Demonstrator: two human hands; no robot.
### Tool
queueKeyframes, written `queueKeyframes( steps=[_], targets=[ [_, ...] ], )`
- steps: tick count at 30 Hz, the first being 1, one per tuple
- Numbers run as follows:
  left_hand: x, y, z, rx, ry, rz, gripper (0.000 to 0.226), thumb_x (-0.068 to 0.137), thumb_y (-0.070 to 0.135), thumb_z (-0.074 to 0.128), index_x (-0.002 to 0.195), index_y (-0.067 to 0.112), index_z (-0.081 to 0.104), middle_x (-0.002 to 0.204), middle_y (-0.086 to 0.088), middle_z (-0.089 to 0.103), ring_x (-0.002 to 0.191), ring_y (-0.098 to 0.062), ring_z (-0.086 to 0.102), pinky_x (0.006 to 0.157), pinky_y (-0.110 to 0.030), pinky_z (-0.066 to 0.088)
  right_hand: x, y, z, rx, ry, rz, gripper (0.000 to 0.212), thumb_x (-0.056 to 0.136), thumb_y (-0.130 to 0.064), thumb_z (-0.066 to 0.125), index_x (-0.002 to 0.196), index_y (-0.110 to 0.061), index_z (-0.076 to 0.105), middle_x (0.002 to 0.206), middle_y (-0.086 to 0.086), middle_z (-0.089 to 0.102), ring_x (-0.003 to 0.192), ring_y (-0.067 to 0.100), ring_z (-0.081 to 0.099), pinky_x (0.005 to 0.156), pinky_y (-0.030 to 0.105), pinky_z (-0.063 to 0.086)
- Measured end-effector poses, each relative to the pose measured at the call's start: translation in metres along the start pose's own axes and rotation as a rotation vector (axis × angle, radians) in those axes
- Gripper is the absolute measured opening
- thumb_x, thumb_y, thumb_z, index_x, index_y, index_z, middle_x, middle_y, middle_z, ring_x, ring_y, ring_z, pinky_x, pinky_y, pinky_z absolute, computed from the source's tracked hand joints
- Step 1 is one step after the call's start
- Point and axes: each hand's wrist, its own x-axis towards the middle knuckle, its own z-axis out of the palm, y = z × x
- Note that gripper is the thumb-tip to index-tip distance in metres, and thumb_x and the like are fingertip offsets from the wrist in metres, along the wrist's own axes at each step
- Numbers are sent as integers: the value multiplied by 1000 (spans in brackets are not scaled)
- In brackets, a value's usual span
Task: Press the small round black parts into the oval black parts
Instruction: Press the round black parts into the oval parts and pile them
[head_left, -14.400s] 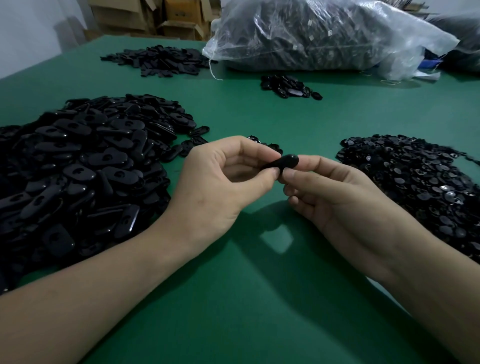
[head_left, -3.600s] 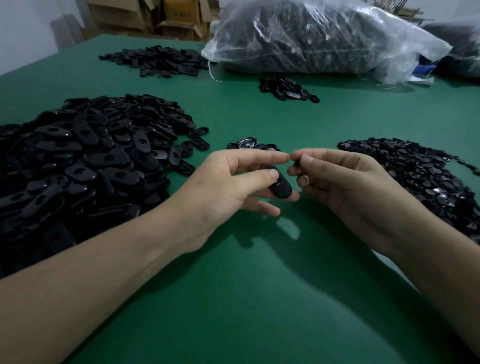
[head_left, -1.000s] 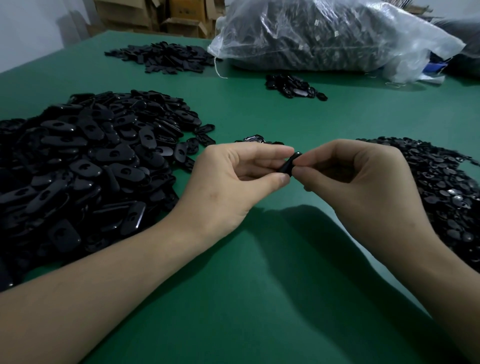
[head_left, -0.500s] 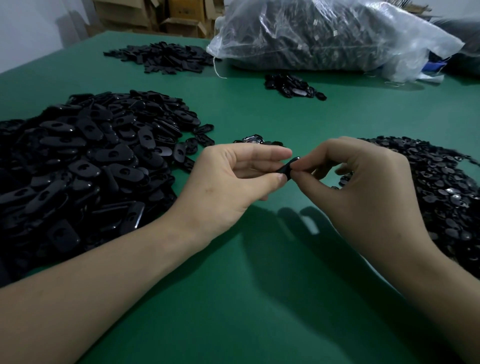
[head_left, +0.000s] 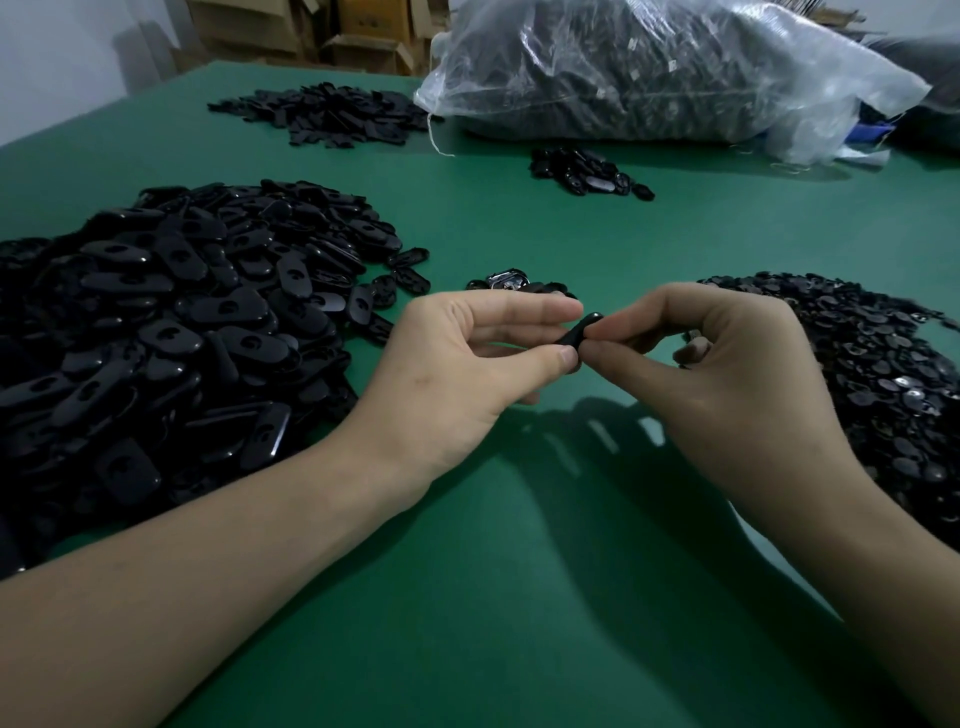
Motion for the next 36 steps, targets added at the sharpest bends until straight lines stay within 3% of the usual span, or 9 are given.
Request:
queueKeyframes(
  steps=[3,8,16,19,24,36],
  targets=[
    [0,1,0,-16,-16,0,26,85,4,80,106,19,79,96,3,81,88,-7,76,68,-17,56,0,0,0,27,3,0,9,82,-25,83,80,-30,76,82,-11,74,76,8,65,69,17,39],
    [0,1,0,-19,-30,24,26,88,3,77,106,22,78,99,5,81,92,-6,75,69,-16,54,5,1,-2,425,-75,240,31,67,-27,89,93,-22,72,77,-2,71,69,10,64,64,18,50],
    [0,-1,1,28,-41,70,22,86,3,78,104,17,79,93,3,81,86,-6,76,73,-17,57,5,-1,0,633,-225,344,30,51,-29,86,74,-17,71,73,4,67,63,13,62,62,20,54],
    [0,0,2,76,-30,118,22,85,2,80,98,19,79,89,5,81,83,-5,76,77,-15,57,5,0,1,682,-237,377,27,52,-26,86,74,-18,73,72,4,64,66,14,61,65,20,54],
    [-1,3,2,113,31,224,22,86,2,80,96,22,78,93,6,81,87,-9,78,83,-17,58,4,-2,5,883,-277,403,31,61,-17,82,91,-13,75,78,3,69,67,11,62,68,20,54],
    [-8,6,6,274,144,397,24,85,2,78,96,23,76,89,12,78,83,-3,75,80,-16,58,0,-6,11,1032,-309,466,18,74,-13,73,90,-20,72,85,0,66,72,9,60,72,24,49]
  ],
)
